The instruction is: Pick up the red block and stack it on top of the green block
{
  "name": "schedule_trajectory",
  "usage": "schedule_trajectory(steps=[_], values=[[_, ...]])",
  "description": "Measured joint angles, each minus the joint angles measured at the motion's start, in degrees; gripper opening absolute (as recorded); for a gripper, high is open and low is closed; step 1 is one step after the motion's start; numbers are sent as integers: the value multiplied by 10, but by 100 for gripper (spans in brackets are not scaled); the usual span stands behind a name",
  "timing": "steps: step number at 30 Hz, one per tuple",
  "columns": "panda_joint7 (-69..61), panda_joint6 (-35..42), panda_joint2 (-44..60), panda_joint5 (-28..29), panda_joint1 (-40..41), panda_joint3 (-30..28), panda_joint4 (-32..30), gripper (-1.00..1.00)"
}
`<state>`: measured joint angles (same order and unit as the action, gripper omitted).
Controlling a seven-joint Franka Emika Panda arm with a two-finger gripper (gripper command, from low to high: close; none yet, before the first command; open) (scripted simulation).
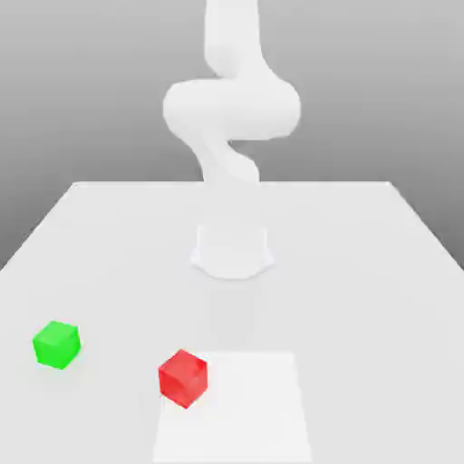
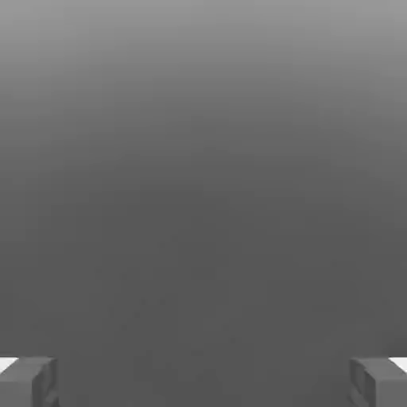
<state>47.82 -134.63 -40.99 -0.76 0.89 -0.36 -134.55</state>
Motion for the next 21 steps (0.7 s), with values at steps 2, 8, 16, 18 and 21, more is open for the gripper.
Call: schedule_trajectory(steps=[2, 8, 16, 18, 21], values=[[19, -27, 47, -7, 8, -2, -26, 0], [75, -101, 174, -20, 32, -4, -96, 0], [166, -198, 340, -15, 63, -6, -189, 0], [194, -223, 382, -6, 73, -9, -212, 0], [219, -266, 443, 3, 77, -14, -228, 0]])
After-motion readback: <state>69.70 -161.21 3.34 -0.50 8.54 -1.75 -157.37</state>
